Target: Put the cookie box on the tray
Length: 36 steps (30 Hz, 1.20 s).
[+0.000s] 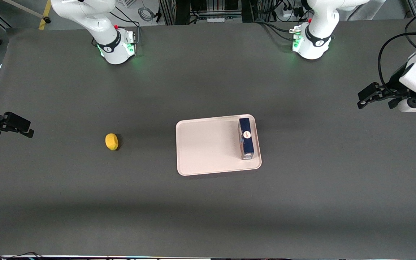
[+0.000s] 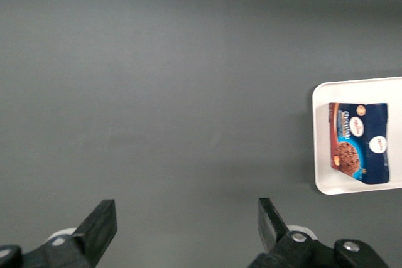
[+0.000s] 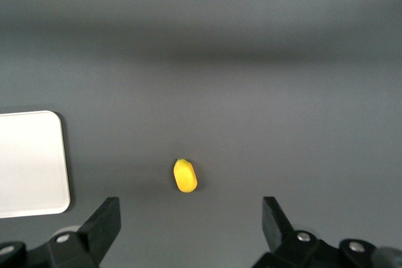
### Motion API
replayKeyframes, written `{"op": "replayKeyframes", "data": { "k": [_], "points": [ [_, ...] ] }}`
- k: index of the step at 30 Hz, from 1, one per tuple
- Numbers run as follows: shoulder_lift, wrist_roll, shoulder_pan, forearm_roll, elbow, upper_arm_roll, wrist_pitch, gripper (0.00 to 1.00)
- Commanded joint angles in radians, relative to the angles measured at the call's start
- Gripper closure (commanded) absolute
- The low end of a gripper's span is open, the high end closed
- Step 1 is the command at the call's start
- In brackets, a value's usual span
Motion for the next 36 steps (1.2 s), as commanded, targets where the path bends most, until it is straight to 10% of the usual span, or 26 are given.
{"op": "replayKeyframes", "data": {
  "k": [1, 36],
  "points": [
    [-0.017, -0.007, -0.008, 0.003, -0.02, 0.003, 0.014, 0.0],
    [-0.014, -0.007, -0.009, 0.074, -0.018, 0.003, -0.001, 0.0]
  ]
}}
